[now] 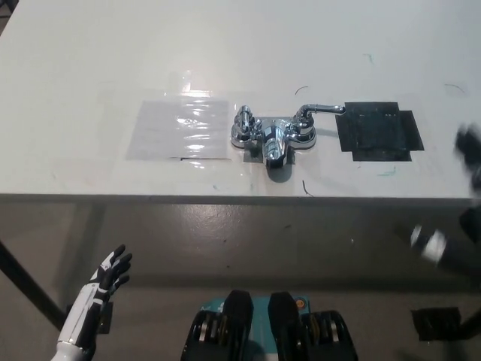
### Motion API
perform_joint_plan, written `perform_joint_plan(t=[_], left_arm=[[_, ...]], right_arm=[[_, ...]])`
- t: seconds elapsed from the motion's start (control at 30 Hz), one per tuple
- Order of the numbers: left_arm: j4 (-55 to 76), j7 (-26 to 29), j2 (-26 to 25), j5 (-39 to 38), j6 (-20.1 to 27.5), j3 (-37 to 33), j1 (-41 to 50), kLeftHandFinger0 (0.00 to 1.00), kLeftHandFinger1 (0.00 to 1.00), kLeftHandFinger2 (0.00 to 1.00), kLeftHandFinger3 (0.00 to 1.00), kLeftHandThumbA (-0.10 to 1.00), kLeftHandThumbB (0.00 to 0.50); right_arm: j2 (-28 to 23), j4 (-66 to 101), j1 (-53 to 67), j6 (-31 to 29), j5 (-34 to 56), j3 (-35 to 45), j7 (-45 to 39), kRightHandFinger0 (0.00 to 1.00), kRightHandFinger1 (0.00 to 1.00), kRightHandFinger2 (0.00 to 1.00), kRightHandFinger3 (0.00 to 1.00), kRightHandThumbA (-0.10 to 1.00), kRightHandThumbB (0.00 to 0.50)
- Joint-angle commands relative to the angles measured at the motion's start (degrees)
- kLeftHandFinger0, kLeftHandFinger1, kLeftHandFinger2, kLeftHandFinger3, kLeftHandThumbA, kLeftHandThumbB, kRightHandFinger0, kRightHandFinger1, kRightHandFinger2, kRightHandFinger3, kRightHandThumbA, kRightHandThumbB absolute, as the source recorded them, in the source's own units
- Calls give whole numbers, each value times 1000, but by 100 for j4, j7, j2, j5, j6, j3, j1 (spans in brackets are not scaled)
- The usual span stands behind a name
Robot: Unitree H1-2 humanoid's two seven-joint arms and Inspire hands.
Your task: The faucet is at the center of the desk and the robot turn off the faucet by turning the right faucet handle using the right hand
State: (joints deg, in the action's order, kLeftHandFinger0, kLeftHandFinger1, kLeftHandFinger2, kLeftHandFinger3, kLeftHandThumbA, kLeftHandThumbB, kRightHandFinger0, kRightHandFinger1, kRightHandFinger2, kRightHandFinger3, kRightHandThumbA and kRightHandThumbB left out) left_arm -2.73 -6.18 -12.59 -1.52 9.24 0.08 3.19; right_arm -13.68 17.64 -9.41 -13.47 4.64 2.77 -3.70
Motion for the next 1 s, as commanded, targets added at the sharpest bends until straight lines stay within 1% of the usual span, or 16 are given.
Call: perform_joint_plan(t=[0.0,0.07,0.1,0.17,0.23,0.47,0.5,0.53,0.57,0.6,0.67,0.73,0.8,0.87,0.9,0.97], left_arm=[[226,-154,-51,-81,339,-14,-34,1000,1000,1000,1000,1000,397],[222,-153,-59,-76,346,-11,-46,1000,1000,1000,1000,1000,397],[245,-149,-62,-70,312,-9,-40,1000,1000,1000,1000,1000,391],[269,-148,-66,-86,279,0,-39,1000,1000,1000,1000,1000,399],[242,-129,-68,-54,302,3,-56,1000,1000,1000,1000,1000,398],[241,-121,-48,-33,269,-16,-90,1000,1000,1000,1000,1000,405],[240,-129,-54,-35,273,-19,-87,1000,1000,1000,1000,1000,402],[207,-140,-60,-45,333,-20,-98,1000,1000,1000,1000,1000,400],[193,-143,-54,-62,344,-18,-100,1000,1000,1000,1000,1000,401],[204,-147,-48,-77,312,-19,-93,1000,1000,1000,1000,1000,414],[197,-159,-54,-92,283,-20,-105,1000,1000,1000,1000,1000,413],[187,-132,-46,-42,286,-18,-117,1000,1000,1000,1000,1000,417],[187,-136,-44,-30,282,-22,-114,1000,1000,1000,1000,1000,415],[181,-137,-39,-31,292,-21,-115,1000,1000,1000,1000,1000,407],[163,-149,-41,-57,329,-14,-107,1000,1000,1000,1000,1000,399],[180,-152,-39,-49,310,-12,-96,1000,1000,1000,1000,1000,405]], right_arm=[[-612,-68,-1420,1295,1172,214,-402,1000,1000,1000,1000,1000,317],[-714,-578,-2006,1524,1235,198,-512,1000,1000,1000,1000,1000,308],[-758,-855,-2264,1575,1194,159,-582,1000,1000,1000,1000,1000,309],[-845,-1420,-2727,1617,1022,47,-743,1000,1000,1000,1000,1000,305],[-872,-2011,-3191,1667,916,-63,-903,1000,1000,1000,1000,1000,281],[-683,-3562,-4246,1799,810,-238,-1129,1000,1000,1000,1000,1000,281],[-671,-3718,-4347,1836,724,-268,-1110,1000,1000,1000,1000,1000,332],[-667,-3988,-4529,1919,481,-391,-1061,1000,1000,1000,1000,1000,398],[-662,-4133,-4605,1933,401,-446,-1076,1000,1000,1000,1000,1000,390],[-642,-4255,-4664,1901,367,-484,-1082,1000,1000,1000,1000,1000,365],[-576,-4596,-4829,1755,353,-531,-1097,1000,1000,1000,1000,1000,351],[-496,-5201,-5094,1736,377,-576,-1192,1000,1000,1000,1000,1000,361],[-409,-5616,-5263,1758,382,-578,-1204,1000,1000,1000,1000,1000,333],[-337,-5973,-5380,1624,383,-556,-1222,1000,1000,1000,1000,1000,329],[-299,-6261,-5466,1593,318,-588,-1219,1000,1000,1000,1000,1000,354],[-240,-6847,-5634,1418,217,-632,-1218,1000,1000,1000,1000,1000,348]])
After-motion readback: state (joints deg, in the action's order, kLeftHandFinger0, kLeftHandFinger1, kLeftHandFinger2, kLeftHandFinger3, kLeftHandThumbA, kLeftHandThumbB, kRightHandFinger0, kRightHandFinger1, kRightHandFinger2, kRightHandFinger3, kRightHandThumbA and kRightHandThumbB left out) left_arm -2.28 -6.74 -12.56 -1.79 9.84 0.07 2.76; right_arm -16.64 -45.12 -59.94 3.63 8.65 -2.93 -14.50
